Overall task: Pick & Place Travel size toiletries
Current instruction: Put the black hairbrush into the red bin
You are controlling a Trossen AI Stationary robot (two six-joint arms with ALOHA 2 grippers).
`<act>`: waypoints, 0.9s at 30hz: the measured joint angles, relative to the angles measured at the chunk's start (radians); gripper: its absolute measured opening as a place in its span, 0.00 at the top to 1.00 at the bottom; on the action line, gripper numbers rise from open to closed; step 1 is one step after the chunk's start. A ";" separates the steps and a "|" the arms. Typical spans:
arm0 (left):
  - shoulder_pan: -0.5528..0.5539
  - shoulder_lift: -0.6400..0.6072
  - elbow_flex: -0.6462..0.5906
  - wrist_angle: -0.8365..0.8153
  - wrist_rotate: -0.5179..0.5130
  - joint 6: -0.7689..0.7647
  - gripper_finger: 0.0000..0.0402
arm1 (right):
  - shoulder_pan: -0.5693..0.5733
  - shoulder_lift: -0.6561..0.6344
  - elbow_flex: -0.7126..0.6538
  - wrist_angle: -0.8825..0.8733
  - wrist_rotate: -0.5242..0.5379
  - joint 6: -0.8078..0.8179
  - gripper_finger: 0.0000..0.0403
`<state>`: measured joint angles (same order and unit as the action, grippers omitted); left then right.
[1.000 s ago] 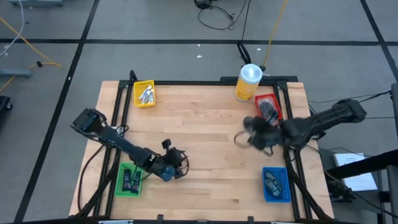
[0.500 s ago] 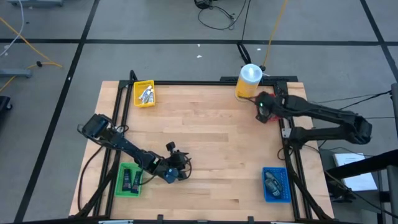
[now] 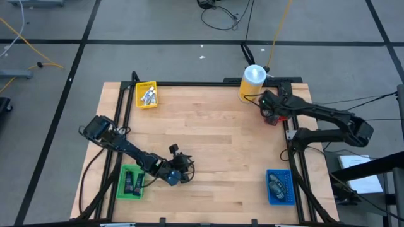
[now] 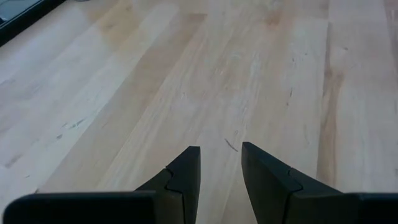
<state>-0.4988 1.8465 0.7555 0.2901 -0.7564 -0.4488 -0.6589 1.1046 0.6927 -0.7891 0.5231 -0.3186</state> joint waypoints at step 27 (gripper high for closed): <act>0.027 0.000 0.000 0.002 0.000 -0.027 0.71 | -0.048 0.107 0.014 0.045 -0.133 0.122 0.94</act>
<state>-0.4717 1.8465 0.7555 0.2924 -0.7567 -0.4757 -0.7071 1.2118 0.7063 -0.7437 0.3904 -0.1967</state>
